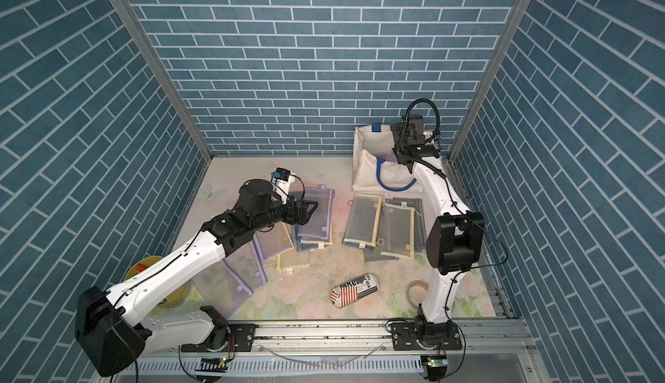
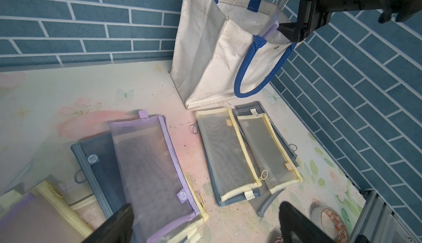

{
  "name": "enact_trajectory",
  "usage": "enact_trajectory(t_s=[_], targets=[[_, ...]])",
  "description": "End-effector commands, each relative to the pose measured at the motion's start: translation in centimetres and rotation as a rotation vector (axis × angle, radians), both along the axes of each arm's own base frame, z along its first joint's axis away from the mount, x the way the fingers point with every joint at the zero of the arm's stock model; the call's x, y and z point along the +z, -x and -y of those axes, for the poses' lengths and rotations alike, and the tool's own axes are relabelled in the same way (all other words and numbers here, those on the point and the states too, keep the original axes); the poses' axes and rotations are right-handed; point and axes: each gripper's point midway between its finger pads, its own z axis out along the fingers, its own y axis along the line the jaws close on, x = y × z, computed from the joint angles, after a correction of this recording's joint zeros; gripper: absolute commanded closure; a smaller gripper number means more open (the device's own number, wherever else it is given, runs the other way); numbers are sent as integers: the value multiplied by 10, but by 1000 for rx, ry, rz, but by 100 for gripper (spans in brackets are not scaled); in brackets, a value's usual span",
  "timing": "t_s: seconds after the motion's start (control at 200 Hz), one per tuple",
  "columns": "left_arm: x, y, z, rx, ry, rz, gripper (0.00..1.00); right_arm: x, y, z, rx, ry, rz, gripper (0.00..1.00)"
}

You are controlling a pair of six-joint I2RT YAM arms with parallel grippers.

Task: Put the pencil pouch into the canvas bag
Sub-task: Pick up the pencil pouch.

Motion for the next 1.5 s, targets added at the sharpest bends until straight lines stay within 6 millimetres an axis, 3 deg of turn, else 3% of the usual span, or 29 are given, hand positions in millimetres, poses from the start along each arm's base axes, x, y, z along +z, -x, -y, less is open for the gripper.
enact_trajectory(t_s=[0.0,0.23,0.32,0.4,0.495,0.725,0.865,1.085,1.25,1.495], targets=[[-5,2,-6,17,13,-14,1,31,28,-2,115,107,23,1],[-16,6,-13,25,-7,-50,1,46,63,3,254,327,-17,4],[-23,7,-15,25,-25,-82,1,50,75,-10,382,398,-20,5],[-31,6,-18,26,-38,-121,1,42,94,-21,508,461,-54,5],[-39,6,-19,15,-32,-162,1,17,125,-35,658,470,-84,6],[-70,1,-6,-38,-19,-314,7,-75,206,-60,888,359,-223,9],[-87,-10,13,-69,3,-399,11,-127,238,-77,962,320,-299,10],[-112,-36,68,-116,90,-505,21,-184,226,-83,954,274,-340,24],[-136,-56,109,-127,118,-547,24,-207,205,-82,935,268,-355,31],[-172,-82,128,-91,98,-582,31,-230,190,-64,915,247,-436,35]])
